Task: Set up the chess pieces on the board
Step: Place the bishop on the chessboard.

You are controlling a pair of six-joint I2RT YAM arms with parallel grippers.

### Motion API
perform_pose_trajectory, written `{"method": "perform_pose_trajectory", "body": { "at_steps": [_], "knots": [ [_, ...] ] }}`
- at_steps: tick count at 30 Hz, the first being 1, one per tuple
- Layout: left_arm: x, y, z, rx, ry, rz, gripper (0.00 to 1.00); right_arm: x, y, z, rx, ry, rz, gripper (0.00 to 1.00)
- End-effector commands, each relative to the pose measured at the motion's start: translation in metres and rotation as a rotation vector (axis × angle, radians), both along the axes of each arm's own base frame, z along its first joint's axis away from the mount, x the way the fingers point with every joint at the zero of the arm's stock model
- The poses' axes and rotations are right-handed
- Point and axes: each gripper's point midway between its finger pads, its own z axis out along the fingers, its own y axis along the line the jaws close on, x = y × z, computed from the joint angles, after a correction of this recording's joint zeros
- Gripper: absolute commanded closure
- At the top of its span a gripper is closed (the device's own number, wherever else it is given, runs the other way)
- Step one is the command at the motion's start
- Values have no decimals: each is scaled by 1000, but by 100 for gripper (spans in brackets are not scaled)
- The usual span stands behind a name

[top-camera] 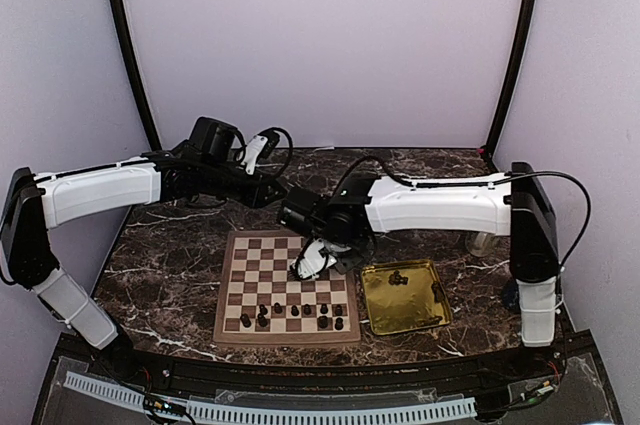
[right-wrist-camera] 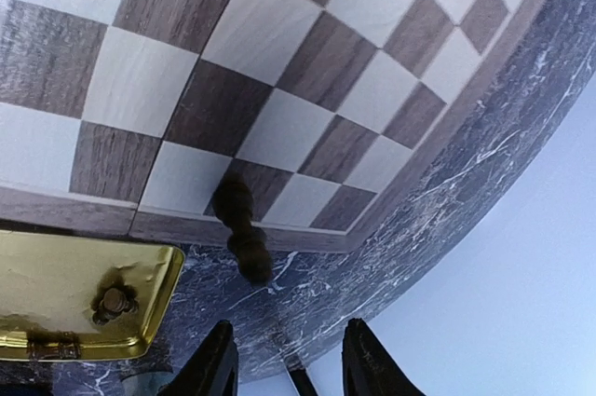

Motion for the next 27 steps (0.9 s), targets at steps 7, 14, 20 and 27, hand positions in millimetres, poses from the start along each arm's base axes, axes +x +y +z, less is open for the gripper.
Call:
{"method": "perform_pose_trajectory", "body": {
  "at_steps": [7,14,20,27],
  "knots": [
    [-7,-8,-20,6,73,-59,90,-10,5,91,603,562,-214,57],
    [-6,-11,-34,22,116,-70,89,-14,1,66,799,942,-394,57],
    [-6,-14,-42,30,138,-80,88,-7,5,42,843,933,-471,57],
    [-7,-16,-47,30,161,-90,87,3,10,18,838,844,-514,55]
  ]
}}
